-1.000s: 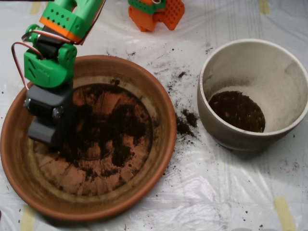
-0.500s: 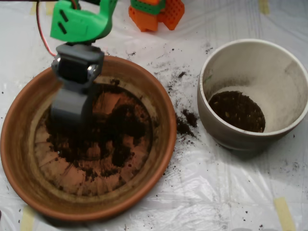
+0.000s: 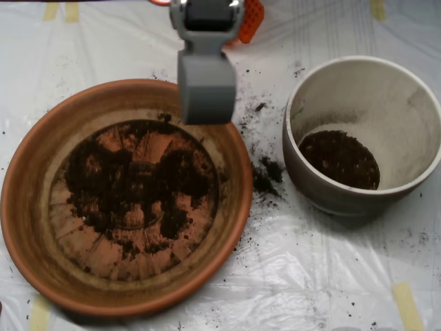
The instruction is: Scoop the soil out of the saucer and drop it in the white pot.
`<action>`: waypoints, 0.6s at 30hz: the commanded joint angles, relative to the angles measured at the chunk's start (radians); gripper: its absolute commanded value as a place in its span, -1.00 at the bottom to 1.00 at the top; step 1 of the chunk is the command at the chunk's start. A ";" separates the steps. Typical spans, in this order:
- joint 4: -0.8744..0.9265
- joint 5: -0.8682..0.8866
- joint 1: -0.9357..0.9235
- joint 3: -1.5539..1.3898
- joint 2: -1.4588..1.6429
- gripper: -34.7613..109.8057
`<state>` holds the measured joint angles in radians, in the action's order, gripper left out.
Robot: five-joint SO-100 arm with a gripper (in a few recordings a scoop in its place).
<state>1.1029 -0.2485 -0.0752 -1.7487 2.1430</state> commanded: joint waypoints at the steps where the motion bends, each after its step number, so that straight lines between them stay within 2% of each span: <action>1: 0.081 -0.011 0.107 0.175 0.008 -0.53; 9: 0.250 -0.005 0.354 0.357 -0.181 -0.53; 14: 0.399 0.003 0.442 0.545 -0.374 -0.50; 17: 0.463 -0.018 0.457 0.601 -0.437 -0.02; 18: 0.466 -0.023 0.454 0.595 -0.433 0.09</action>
<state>1.5278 -0.2516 0.3574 -1.2625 1.6904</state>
